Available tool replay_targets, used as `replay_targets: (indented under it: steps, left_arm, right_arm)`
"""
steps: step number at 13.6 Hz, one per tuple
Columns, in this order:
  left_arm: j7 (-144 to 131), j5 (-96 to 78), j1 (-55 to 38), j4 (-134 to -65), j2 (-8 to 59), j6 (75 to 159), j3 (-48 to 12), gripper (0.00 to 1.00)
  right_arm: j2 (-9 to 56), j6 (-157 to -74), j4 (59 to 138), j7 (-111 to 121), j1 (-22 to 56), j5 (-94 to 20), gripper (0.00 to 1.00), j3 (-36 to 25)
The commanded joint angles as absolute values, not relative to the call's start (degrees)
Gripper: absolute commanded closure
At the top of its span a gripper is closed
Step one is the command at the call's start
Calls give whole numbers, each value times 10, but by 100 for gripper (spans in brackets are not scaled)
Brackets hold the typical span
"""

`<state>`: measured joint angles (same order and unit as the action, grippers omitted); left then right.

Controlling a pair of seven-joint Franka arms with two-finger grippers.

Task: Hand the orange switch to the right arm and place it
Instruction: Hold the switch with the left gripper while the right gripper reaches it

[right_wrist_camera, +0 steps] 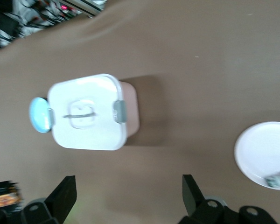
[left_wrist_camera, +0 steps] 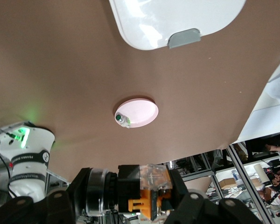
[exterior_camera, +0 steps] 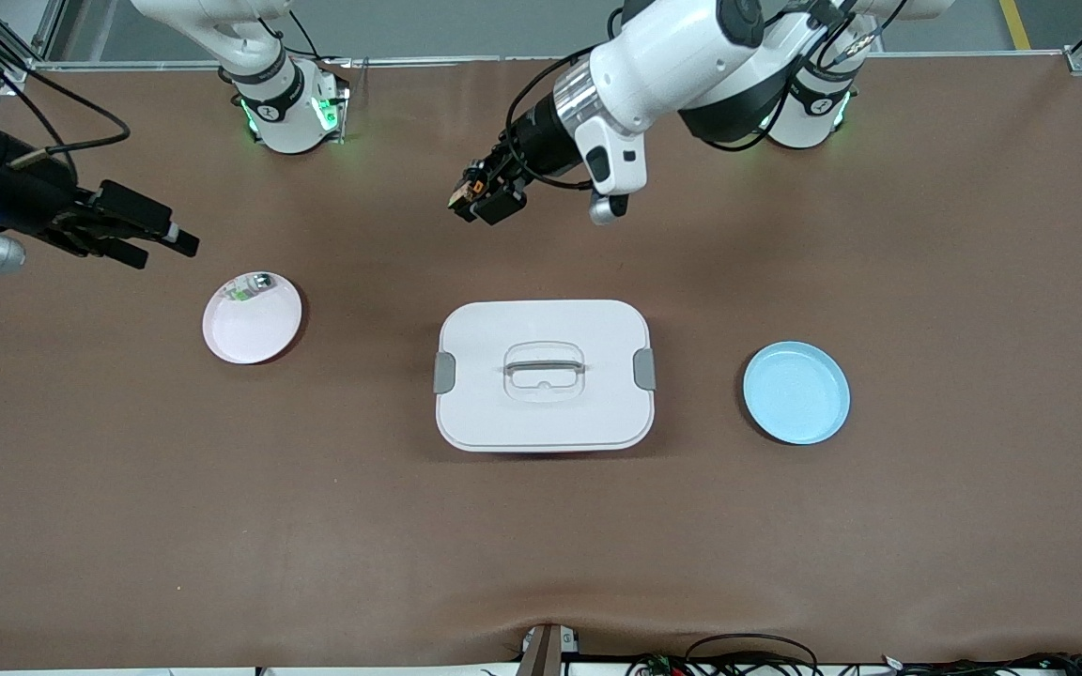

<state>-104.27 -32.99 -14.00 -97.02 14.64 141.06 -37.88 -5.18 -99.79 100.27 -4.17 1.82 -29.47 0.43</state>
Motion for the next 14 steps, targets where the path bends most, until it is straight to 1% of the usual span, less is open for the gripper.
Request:
replay_targets:
  steps: [1,3,4,6,8,10,12,14]
  left_arm:
    - [-1067,-305,-172,-910,213,1417,-378,68]
    - [-1089,-283,-189,-876,248,1424,-374,68]
    - [-1102,-262,-191,-867,257,1424,-374,68]
    - [-1124,-236,-194,-861,265,1423,-375,68]
    - [-1126,-235,-198,-860,265,1424,-374,68]
    - [-1126,-235,-200,-860,266,1424,-371,68]
    - [-1125,-234,-200,-861,266,1424,-371,68]
    - [-1126,-234,-200,-860,264,1424,-371,67]
  right_arm:
    - [-153,-1094,1139,-50,58,-328,0,4]
    - [-192,-1158,1208,-50,83,-381,0,4]
    - [-202,-1184,1228,-61,95,-391,0,15]
    - [-212,-1204,1237,-142,98,-390,0,53]
    - [-221,-1222,1249,-170,98,-390,0,88]
    - [-233,-1267,1281,-180,98,-390,0,123]
    - [-231,-1301,1284,-224,98,-390,0,161]
    - [-227,-1332,1287,-235,98,-391,0,181]
